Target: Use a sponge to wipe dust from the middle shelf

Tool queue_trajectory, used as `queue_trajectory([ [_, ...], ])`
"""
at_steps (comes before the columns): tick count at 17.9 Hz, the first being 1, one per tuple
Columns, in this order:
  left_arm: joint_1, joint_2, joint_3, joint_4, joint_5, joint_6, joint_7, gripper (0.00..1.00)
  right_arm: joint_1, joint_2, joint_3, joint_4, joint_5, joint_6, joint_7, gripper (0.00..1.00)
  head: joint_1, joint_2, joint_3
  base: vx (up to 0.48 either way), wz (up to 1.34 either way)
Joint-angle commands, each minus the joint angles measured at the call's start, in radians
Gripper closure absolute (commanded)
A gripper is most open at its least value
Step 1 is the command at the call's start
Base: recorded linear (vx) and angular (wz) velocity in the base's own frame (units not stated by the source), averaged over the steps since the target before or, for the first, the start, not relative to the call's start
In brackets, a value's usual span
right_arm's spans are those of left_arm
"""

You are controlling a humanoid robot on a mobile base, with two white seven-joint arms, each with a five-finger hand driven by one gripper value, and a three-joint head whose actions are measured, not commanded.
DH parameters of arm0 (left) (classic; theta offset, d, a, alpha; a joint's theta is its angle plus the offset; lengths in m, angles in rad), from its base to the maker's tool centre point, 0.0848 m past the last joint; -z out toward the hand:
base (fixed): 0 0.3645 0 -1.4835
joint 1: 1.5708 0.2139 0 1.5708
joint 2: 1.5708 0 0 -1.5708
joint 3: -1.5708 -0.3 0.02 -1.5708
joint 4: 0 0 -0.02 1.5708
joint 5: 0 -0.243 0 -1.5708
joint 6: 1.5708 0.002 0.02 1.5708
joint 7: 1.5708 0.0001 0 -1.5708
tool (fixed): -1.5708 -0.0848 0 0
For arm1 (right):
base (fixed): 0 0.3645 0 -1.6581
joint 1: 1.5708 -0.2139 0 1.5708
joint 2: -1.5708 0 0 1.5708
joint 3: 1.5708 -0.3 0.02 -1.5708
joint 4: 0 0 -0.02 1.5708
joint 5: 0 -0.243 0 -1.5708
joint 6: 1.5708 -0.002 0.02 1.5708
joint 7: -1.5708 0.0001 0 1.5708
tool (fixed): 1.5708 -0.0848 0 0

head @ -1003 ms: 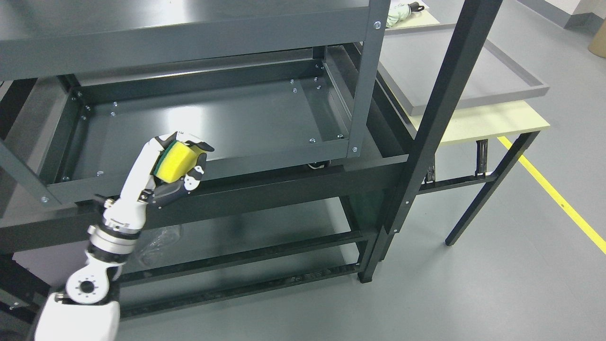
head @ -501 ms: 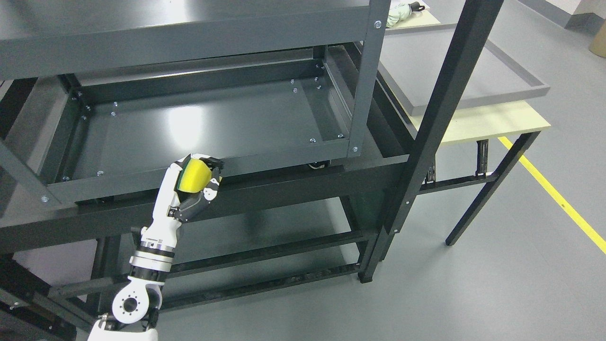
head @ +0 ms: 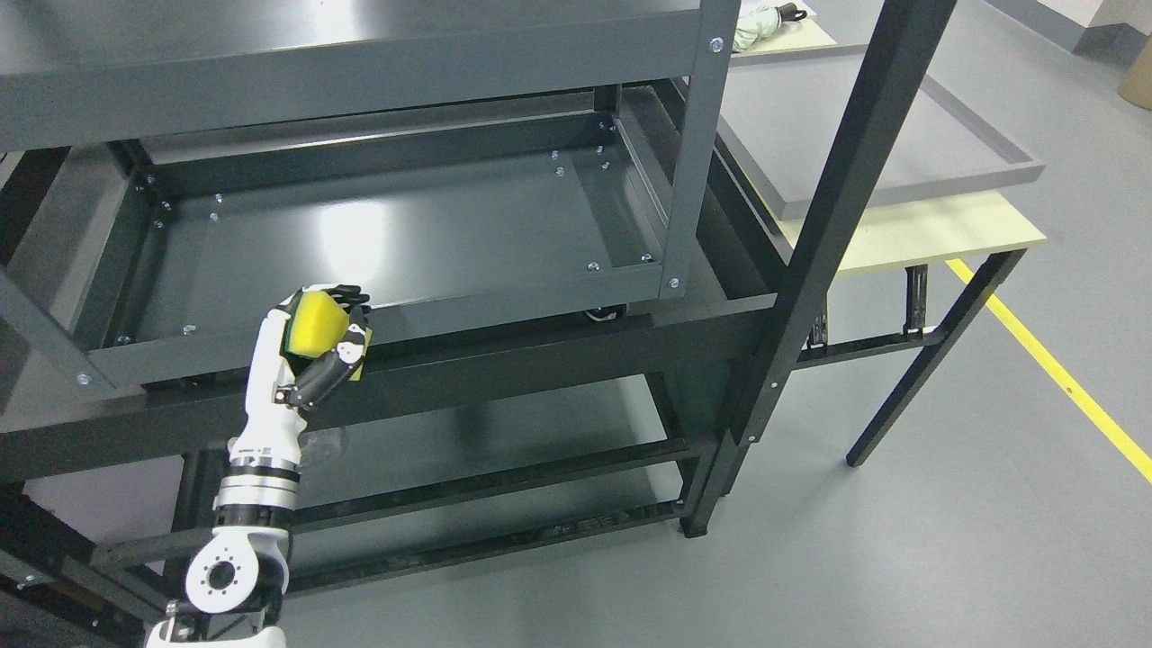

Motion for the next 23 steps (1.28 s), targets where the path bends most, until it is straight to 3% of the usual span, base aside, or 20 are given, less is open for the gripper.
queue_trajectory([
  [1, 0.005, -0.014, 0.153, -0.142, -0.004, 0.008, 0.004, 0.95, 0.000, -0.017, 0.000, -0.017, 0.000, 0.073, -0.002, 0.00, 0.0000, 0.000, 0.000, 0.000, 0.00],
  [7, 0.028, -0.011, 0.282, -0.146, -0.008, 0.027, -0.003, 0.97, 0.000, -0.017, 0.000, -0.017, 0.000, 0.073, 0.000, 0.00, 0.0000, 0.000, 0.000, 0.000, 0.00],
  [23, 0.112, -0.014, 0.287, -0.145, -0.011, 0.025, -0.004, 0.96, 0.000, -0.017, 0.000, -0.017, 0.000, 0.073, 0.000, 0.00, 0.0000, 0.000, 0.000, 0.000, 0.00],
])
